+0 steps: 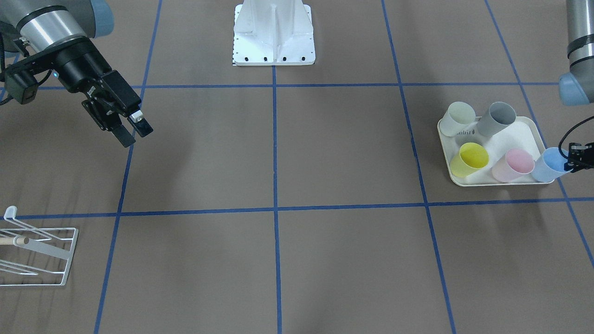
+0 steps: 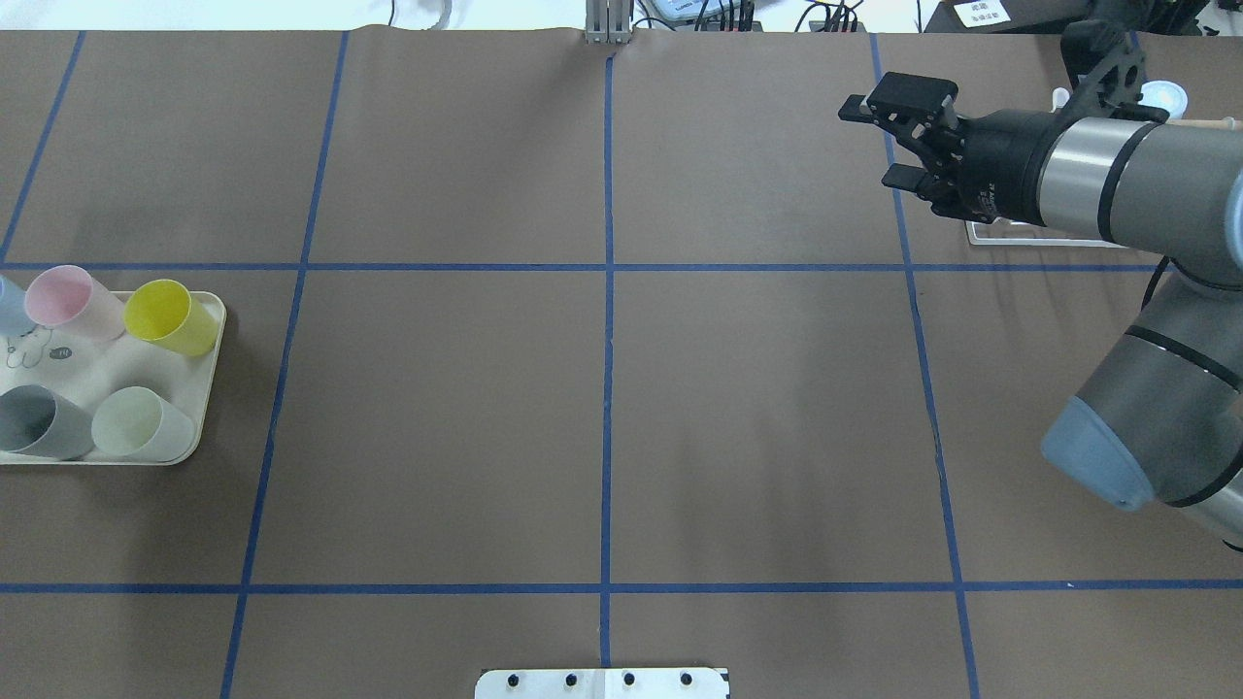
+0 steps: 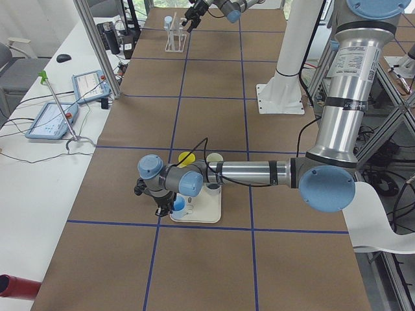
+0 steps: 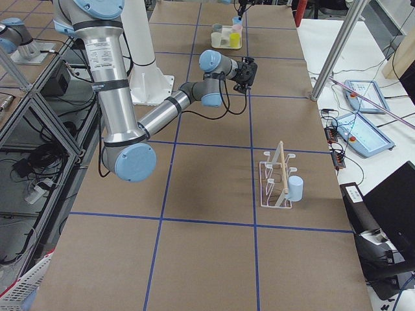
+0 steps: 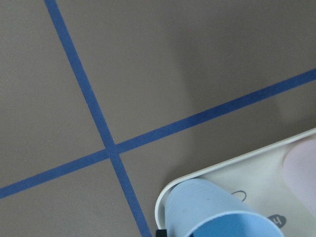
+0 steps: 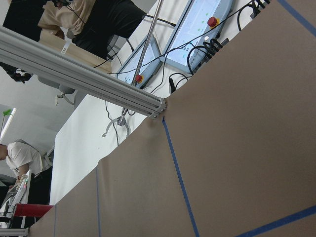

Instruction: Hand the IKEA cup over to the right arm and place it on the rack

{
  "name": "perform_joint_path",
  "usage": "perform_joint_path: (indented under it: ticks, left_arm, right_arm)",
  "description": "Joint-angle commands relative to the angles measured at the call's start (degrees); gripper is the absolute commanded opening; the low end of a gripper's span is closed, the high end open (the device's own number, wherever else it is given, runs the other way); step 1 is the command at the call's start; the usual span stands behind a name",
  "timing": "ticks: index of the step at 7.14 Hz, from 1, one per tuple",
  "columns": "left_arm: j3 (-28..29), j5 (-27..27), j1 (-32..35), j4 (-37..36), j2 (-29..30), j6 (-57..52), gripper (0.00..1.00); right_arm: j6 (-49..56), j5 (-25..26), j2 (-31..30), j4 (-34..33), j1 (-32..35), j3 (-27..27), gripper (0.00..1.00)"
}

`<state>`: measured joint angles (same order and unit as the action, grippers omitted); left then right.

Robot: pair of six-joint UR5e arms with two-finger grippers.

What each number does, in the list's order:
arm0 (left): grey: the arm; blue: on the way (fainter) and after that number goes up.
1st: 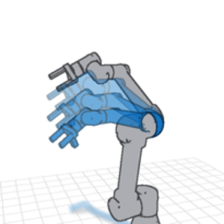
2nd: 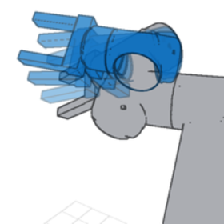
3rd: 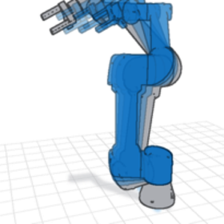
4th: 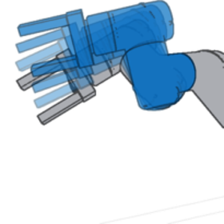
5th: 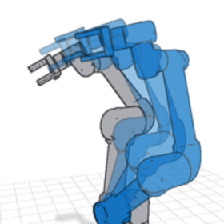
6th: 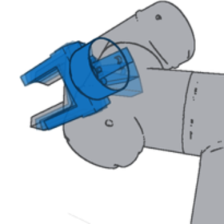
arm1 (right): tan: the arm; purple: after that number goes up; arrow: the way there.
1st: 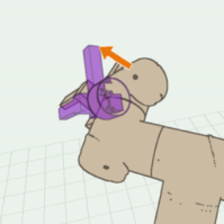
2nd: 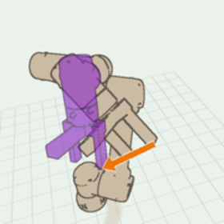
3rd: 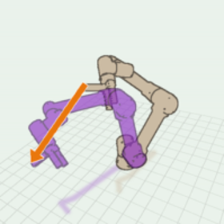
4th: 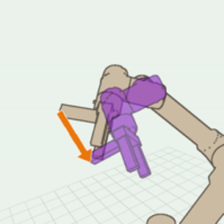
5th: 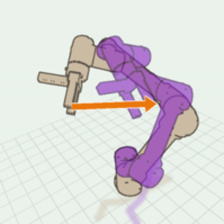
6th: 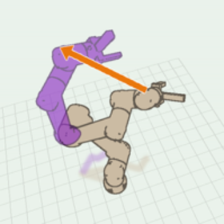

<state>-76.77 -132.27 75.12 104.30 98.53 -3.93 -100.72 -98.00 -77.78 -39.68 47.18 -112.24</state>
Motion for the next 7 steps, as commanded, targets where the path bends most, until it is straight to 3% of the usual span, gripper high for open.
perform_joint_path:
  ticks: [1,5,7]
  left_arm:
    - [-1.27,0.08,2.2,-1.55,0.08,0.33,0.0]
    - [-12.68,0.26,11.69,-15.33,0.69,0.5,0.0]
    - [-16.73,0.17,11.63,-14.84,3.83,15.78,0.0]
  right_arm:
    - [0.0,0.0,0.09,0.04,0.01,0.0,1.0]
    - [-0.26,0.0,0.09,0.04,0.01,-0.44,1.0]
    - [-0.35,0.0,0.09,0.82,0.01,-0.27,0.99]
